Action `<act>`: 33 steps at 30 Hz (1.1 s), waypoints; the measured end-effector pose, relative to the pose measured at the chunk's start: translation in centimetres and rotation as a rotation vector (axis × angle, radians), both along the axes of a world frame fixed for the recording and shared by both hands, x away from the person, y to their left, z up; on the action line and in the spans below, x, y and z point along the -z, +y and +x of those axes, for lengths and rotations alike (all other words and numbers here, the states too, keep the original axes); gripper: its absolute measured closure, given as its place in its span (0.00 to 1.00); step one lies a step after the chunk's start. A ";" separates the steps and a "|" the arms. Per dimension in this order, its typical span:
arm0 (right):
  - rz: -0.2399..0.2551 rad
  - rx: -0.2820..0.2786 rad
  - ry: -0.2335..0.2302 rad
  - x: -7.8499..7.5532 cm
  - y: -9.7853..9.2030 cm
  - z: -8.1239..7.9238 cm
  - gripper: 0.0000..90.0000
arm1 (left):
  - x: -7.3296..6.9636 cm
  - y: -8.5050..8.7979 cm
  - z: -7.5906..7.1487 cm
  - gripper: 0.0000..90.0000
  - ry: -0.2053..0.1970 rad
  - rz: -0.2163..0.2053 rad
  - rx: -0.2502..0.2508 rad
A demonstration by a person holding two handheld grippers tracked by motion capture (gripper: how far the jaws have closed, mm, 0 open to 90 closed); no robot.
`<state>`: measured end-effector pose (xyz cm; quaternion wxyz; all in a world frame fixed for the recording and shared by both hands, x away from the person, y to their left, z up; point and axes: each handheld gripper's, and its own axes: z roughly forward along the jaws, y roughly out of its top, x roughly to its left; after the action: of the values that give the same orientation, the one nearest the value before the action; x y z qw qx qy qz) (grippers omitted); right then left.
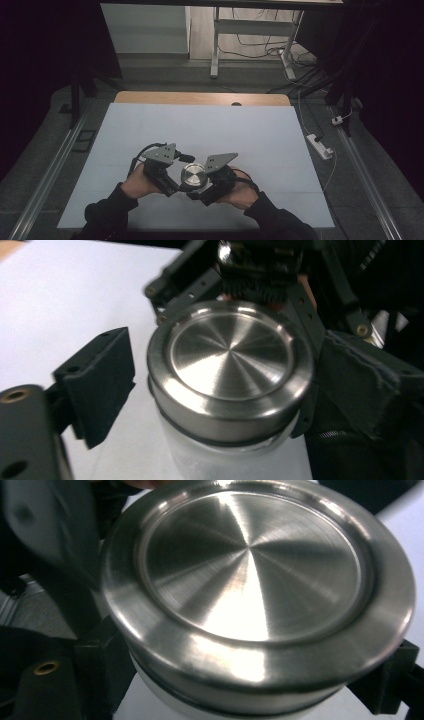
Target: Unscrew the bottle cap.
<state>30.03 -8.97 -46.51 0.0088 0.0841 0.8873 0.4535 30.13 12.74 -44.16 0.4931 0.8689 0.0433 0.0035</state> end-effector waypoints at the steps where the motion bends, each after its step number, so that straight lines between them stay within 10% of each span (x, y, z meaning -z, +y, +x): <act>1: 0.002 -0.008 -0.005 0.0 0.1 -0.1 0.16 | 0.0 -0.1 -0.2 0.20 -0.014 0.009 -0.001; 4: 0.001 0.001 -0.012 -0.1 0.1 -0.2 0.16 | -0.1 -0.4 -0.4 0.20 -0.027 0.018 -0.043; 15: -0.030 0.246 -0.091 0.0 -0.3 0.7 0.16 | 0.1 -3.3 -1.6 0.21 -0.066 0.050 -0.433; 23: 0.019 0.164 -0.036 -0.3 -0.5 0.6 0.16 | -1.3 -0.1 -0.3 0.07 0.022 -0.099 -0.274; 27: 0.050 0.070 0.013 -0.5 -0.5 0.5 0.16 | -1.2 1.2 -0.2 0.11 0.034 -0.100 -0.126; 33: 0.036 -0.008 0.008 -0.7 0.0 -0.2 0.16 | -0.5 0.1 -0.6 0.16 -0.005 -0.026 -0.042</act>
<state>29.79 -9.00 -45.86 0.0022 0.0826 0.8792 0.4692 29.51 12.83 -43.66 0.5045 0.8612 0.0601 0.0155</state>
